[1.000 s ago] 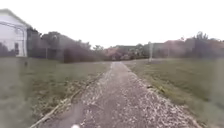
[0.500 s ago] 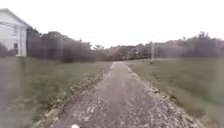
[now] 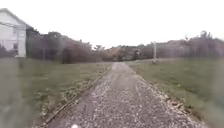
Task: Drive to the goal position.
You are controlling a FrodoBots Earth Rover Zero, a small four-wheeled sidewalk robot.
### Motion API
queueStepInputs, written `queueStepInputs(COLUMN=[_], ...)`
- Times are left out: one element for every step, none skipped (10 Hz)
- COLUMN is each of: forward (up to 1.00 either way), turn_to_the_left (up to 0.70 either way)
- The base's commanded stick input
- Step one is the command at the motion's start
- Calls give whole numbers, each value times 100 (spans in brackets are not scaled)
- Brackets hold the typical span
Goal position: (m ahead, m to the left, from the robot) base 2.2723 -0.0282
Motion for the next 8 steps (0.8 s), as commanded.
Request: queueStepInputs(forward=[85,85,85,85,85,85,85,85], turn_to_the_left=[0,0,0,0,0,0,0,0])
